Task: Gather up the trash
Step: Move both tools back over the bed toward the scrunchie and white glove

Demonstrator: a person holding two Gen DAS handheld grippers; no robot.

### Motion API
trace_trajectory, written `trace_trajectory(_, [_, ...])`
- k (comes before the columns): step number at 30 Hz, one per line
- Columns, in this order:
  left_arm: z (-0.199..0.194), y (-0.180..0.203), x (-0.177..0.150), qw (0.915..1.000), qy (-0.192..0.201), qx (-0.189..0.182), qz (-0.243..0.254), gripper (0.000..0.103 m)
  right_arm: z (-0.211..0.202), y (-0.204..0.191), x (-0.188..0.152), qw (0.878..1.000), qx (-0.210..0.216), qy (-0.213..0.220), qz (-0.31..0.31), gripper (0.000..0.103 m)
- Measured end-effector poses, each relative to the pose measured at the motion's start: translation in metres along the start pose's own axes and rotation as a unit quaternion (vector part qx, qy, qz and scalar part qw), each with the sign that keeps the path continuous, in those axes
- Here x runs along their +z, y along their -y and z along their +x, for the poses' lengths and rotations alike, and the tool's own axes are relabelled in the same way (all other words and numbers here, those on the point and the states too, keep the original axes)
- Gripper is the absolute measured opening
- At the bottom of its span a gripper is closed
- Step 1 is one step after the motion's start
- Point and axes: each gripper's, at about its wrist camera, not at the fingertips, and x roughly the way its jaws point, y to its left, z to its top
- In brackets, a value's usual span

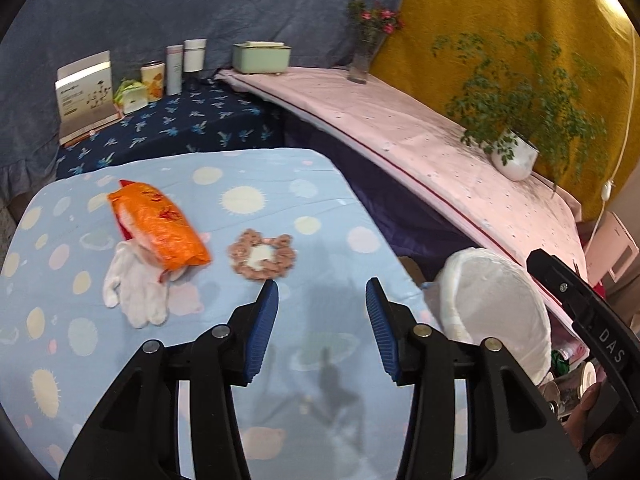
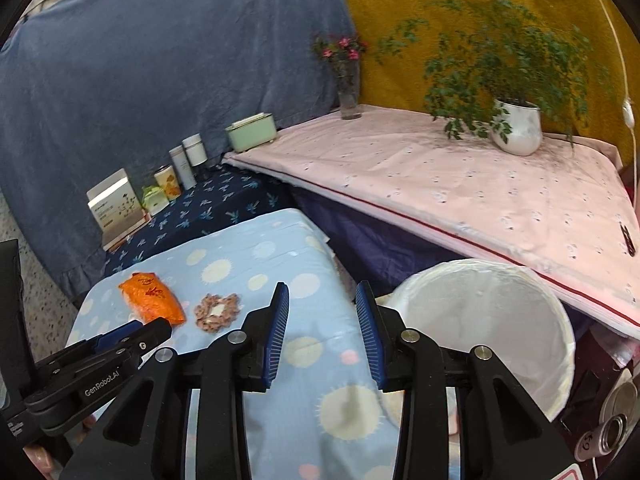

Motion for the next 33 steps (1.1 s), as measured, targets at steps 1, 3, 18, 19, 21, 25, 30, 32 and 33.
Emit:
trace_trajectory(1, [0.000, -0.009, 0.000, 1.0000, 0.000, 0.005, -0.006, 0.045, 0.004, -0.008, -0.001, 1.000, 0.003, -0.004, -0.005, 0.035])
trace_trajectory(3, [0.000, -0.024, 0.000, 0.9998, 0.001, 0.012, -0.015, 0.048, 0.010, -0.021, -0.002, 1.000, 0.009, -0.009, -0.013, 0.036])
trace_trajectory(18, [0.013, -0.128, -0.007, 0.9955, -0.011, 0.062, -0.071, 0.050, 0.071, -0.107, -0.017, 0.995, 0.044, -0.063, -0.056, 0.036])
trace_trajectory(19, [0.015, -0.134, -0.007, 0.9950, -0.013, 0.065, -0.075, 0.050, 0.076, -0.111, -0.018, 0.995, 0.045, -0.067, -0.057, 0.036])
trace_trajectory(21, [0.019, -0.145, -0.009, 0.9938, -0.016, 0.070, -0.085, 0.052, 0.085, -0.118, -0.021, 0.994, 0.045, -0.074, -0.060, 0.036])
trace_trajectory(25, [0.028, -0.167, -0.011, 0.9917, -0.022, 0.081, -0.098, 0.056, 0.106, -0.127, -0.026, 0.993, 0.048, -0.091, -0.059, 0.036])
trace_trajectory(30, [0.044, -0.188, -0.011, 0.9894, -0.033, 0.089, -0.110, 0.057, 0.132, -0.135, -0.032, 0.991, 0.044, -0.109, -0.060, 0.036])
trace_trajectory(32, [0.050, -0.194, -0.011, 0.9887, -0.036, 0.093, -0.112, 0.057, 0.142, -0.137, -0.033, 0.991, 0.041, -0.115, -0.062, 0.036])
trace_trajectory(33, [0.055, -0.197, -0.011, 0.9883, -0.039, 0.095, -0.113, 0.057, 0.148, -0.138, -0.034, 0.990, 0.039, -0.119, -0.062, 0.036])
